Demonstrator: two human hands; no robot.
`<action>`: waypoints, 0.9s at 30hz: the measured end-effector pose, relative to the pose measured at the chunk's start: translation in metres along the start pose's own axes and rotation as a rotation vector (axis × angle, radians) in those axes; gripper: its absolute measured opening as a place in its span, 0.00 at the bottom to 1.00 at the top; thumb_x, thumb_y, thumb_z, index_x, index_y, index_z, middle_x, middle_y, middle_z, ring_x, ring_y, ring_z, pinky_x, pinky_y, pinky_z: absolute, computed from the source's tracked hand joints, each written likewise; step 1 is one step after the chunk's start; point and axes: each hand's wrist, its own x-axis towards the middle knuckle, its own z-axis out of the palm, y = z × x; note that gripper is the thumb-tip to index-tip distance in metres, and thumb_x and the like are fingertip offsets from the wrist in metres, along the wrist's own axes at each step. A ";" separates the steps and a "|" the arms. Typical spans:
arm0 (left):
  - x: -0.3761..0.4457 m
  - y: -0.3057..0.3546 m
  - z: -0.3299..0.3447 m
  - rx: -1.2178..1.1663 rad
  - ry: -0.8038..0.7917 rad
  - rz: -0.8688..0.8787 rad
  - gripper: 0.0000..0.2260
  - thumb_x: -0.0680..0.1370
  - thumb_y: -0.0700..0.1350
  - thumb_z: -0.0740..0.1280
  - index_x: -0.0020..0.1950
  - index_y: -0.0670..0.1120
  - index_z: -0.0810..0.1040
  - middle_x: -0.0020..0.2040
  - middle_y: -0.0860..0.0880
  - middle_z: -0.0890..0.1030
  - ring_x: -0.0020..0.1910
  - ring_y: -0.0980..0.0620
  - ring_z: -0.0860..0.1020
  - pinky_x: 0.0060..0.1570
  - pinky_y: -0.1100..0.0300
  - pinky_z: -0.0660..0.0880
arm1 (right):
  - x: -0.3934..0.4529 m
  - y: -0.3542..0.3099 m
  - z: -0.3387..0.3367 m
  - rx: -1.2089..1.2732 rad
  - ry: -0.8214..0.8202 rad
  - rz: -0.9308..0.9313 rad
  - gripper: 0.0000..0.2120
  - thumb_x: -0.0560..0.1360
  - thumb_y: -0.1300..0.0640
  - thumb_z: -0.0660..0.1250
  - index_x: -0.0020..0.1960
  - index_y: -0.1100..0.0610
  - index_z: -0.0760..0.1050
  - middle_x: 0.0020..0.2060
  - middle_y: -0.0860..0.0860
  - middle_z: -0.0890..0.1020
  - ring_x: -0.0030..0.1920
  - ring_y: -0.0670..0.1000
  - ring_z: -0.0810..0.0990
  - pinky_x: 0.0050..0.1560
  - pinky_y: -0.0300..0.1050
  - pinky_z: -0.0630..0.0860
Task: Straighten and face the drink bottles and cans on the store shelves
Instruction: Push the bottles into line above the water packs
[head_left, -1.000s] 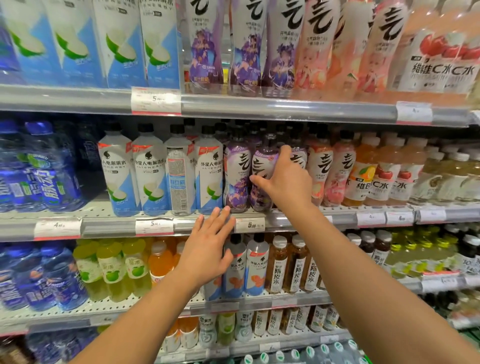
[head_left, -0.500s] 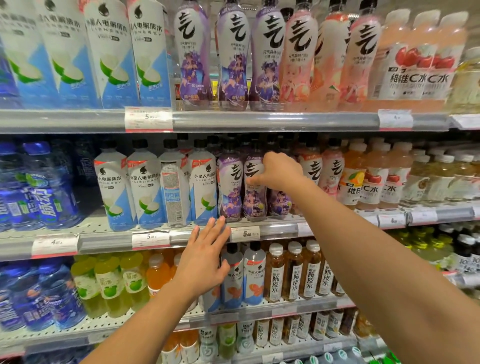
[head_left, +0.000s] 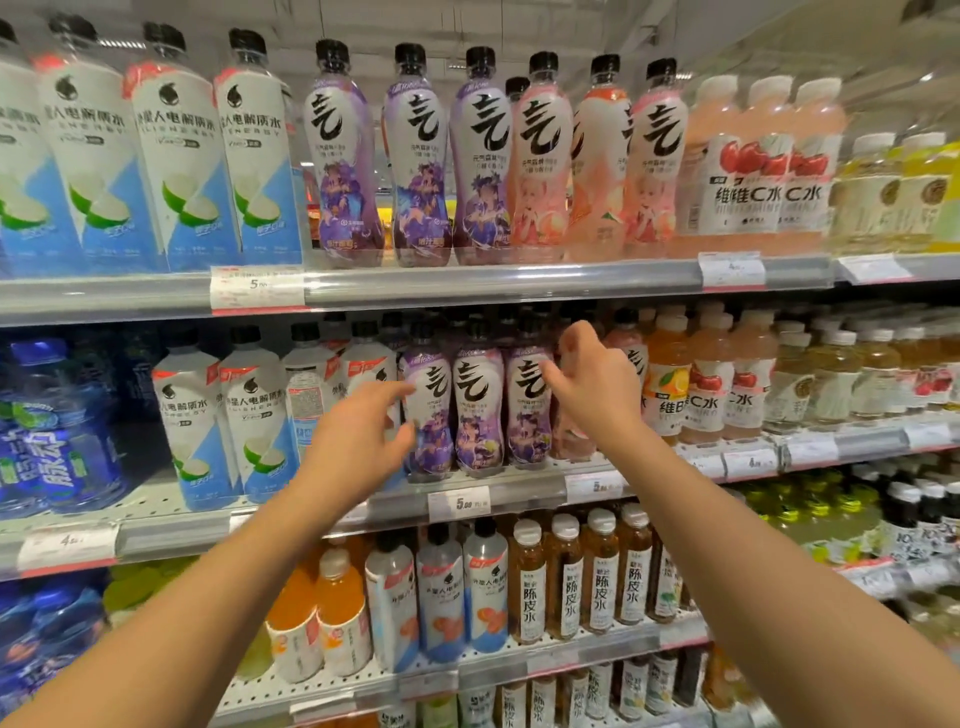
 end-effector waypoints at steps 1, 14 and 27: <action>0.015 0.007 -0.011 -0.055 0.044 -0.027 0.21 0.79 0.48 0.68 0.73 0.51 0.72 0.65 0.52 0.79 0.50 0.55 0.80 0.50 0.58 0.76 | 0.005 0.001 -0.001 -0.020 -0.037 0.002 0.23 0.78 0.40 0.68 0.64 0.54 0.70 0.36 0.50 0.80 0.38 0.56 0.81 0.35 0.50 0.78; 0.082 0.035 0.006 0.141 -0.064 -0.185 0.38 0.76 0.53 0.73 0.77 0.42 0.57 0.47 0.42 0.81 0.45 0.40 0.81 0.43 0.50 0.79 | 0.036 0.010 0.021 -0.114 -0.323 -0.012 0.32 0.65 0.26 0.71 0.51 0.52 0.73 0.38 0.48 0.78 0.41 0.54 0.79 0.42 0.53 0.82; 0.080 0.037 0.016 0.314 -0.052 -0.183 0.42 0.78 0.57 0.71 0.81 0.45 0.50 0.66 0.33 0.72 0.56 0.32 0.79 0.48 0.47 0.77 | 0.041 0.012 0.014 -0.207 -0.329 -0.173 0.31 0.69 0.25 0.66 0.48 0.53 0.71 0.34 0.48 0.76 0.35 0.50 0.76 0.31 0.46 0.69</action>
